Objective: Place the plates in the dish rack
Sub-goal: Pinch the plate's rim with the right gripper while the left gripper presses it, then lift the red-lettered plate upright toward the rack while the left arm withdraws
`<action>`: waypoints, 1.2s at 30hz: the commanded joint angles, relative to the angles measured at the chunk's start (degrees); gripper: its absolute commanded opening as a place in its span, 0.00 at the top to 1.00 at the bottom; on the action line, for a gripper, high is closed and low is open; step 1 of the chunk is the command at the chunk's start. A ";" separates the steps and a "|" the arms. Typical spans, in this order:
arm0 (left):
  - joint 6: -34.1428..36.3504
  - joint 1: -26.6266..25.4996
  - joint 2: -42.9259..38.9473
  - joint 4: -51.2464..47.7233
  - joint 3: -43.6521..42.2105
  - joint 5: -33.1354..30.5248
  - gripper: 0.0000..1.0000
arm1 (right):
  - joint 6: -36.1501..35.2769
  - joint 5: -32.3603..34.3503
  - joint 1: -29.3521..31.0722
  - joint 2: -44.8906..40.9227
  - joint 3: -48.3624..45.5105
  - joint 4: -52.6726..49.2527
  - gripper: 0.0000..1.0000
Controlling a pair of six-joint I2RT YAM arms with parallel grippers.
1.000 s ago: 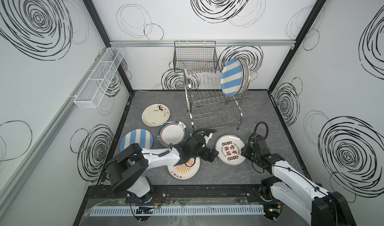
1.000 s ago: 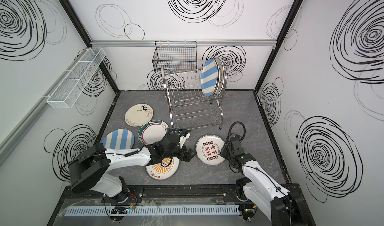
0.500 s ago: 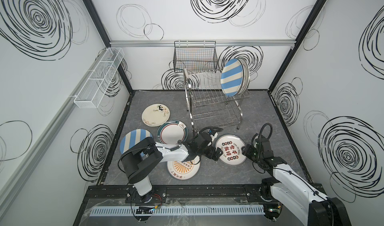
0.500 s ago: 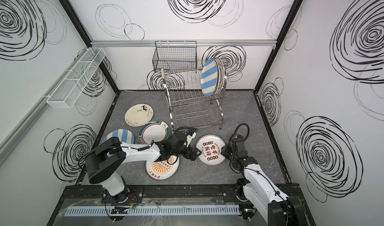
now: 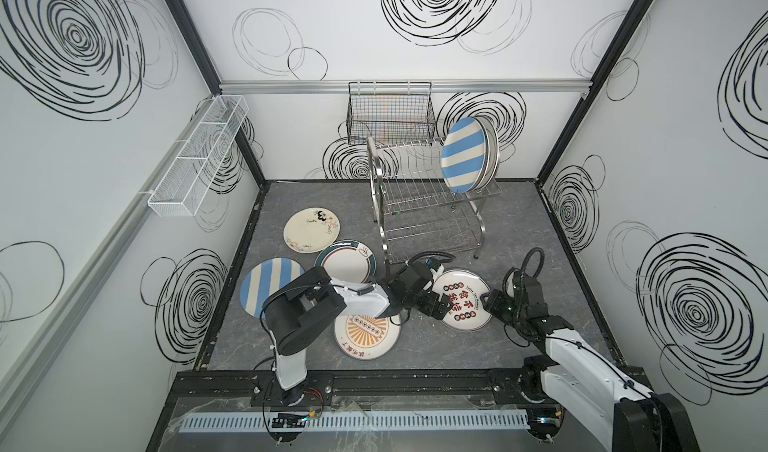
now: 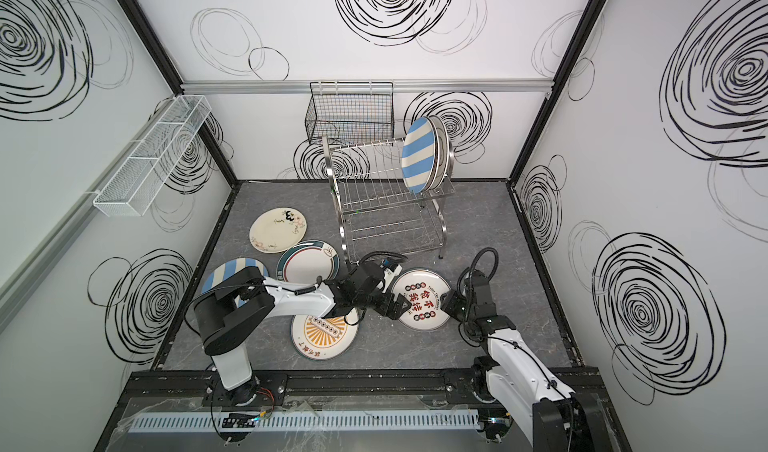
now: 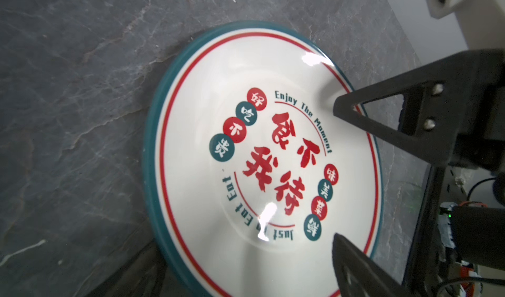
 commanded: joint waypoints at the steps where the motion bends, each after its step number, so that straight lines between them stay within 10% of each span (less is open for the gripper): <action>1: 1.75 -0.24 1.23 3.08 1.69 2.58 0.04 | -0.02 -3.83 -1.03 -1.67 -1.45 -0.42 0.61; 22: 1.34 -1.87 -0.12 6.32 -0.69 5.43 0.04 | 0.43 -13.03 -5.35 -13.52 -1.14 -1.90 0.86; 36: 0.10 -1.95 -7.50 -0.17 -1.47 2.31 0.04 | -8.10 -1.75 -5.57 -12.25 18.54 -20.76 1.00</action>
